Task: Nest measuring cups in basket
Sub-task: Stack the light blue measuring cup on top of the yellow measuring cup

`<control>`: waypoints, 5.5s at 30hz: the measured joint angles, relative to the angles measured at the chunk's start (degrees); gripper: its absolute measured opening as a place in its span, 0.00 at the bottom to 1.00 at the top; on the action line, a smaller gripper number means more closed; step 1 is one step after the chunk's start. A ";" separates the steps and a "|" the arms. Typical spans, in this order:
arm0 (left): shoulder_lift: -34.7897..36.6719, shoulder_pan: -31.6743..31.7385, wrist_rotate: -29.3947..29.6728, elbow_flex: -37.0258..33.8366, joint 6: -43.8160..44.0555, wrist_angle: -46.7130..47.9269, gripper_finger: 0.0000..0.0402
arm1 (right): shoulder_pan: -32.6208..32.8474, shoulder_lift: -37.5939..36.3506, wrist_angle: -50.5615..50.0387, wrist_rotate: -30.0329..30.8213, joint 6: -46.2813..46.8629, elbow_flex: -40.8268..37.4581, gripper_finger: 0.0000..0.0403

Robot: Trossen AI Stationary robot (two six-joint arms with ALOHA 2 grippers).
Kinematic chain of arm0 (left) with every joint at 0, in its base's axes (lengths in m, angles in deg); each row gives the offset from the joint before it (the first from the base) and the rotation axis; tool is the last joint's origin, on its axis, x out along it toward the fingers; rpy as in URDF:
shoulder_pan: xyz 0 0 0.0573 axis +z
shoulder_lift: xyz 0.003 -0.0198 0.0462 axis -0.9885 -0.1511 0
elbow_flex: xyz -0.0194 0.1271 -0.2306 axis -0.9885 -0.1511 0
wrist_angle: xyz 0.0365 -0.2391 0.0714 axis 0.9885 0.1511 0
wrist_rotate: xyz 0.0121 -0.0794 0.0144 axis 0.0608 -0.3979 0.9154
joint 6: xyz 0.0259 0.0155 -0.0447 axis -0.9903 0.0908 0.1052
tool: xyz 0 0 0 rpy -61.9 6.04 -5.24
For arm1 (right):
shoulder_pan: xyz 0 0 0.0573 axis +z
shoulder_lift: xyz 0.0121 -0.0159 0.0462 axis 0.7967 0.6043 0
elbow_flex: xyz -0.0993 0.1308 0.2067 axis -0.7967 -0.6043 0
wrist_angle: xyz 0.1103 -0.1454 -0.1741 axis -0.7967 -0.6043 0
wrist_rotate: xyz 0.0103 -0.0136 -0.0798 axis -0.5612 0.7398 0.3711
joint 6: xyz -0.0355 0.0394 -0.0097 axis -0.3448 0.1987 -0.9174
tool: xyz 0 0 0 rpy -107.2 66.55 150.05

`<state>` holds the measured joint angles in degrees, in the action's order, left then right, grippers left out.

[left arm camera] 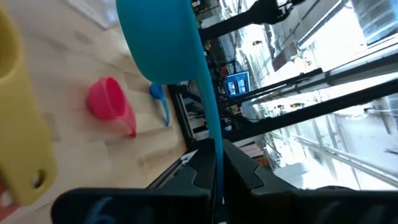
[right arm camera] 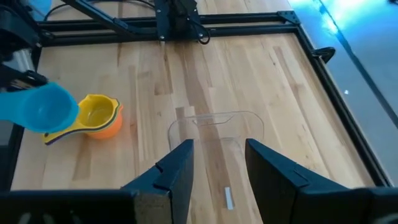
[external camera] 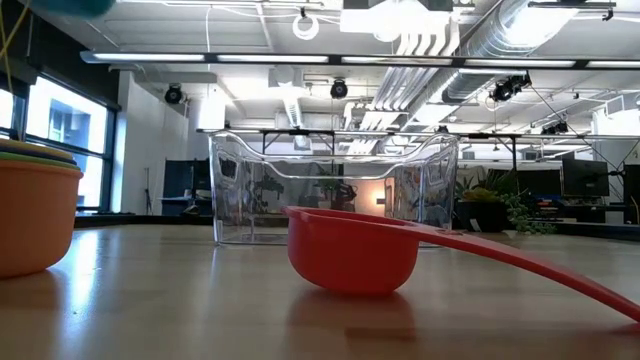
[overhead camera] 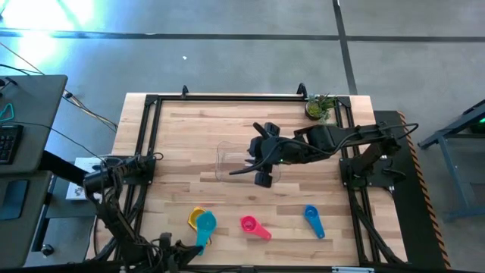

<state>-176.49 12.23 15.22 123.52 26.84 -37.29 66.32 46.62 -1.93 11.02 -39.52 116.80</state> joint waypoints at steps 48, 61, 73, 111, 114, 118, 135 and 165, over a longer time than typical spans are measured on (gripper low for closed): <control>16.96 -4.09 -4.03 -0.04 23.20 54.03 0.01 | 0.04 0.04 -0.20 -1.70 0.70 0.00 0.34; 19.55 -3.48 -3.33 -10.42 22.25 36.73 0.01 | 0.04 0.04 -1.35 -1.70 0.89 0.00 0.34; 16.79 -3.10 -6.00 -15.47 18.47 18.29 0.01 | 0.04 0.04 -1.77 -1.67 0.89 0.00 0.34; 8.47 -3.98 -11.65 -15.45 22.14 9.29 0.01 | 0.04 0.04 -1.73 -2.53 0.87 0.00 0.34; 8.47 -4.13 -10.65 -15.65 22.72 9.41 0.01 | 0.04 0.04 -1.73 -2.53 0.87 0.00 0.34; 8.47 -4.46 -10.99 -16.23 22.76 9.35 0.01 | 0.04 0.04 -1.73 -2.55 0.87 0.00 0.34; 8.47 -4.02 -16.30 -17.73 23.13 8.41 0.01 | 0.04 0.04 -1.73 -2.55 0.87 0.00 0.34; 8.49 -2.65 -18.46 -17.70 21.18 4.70 0.13 | 0.04 0.04 -1.73 -2.55 0.46 0.00 0.34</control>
<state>-168.00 9.58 -3.24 105.81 48.01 -32.59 66.36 46.66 -3.65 8.47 -39.06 116.80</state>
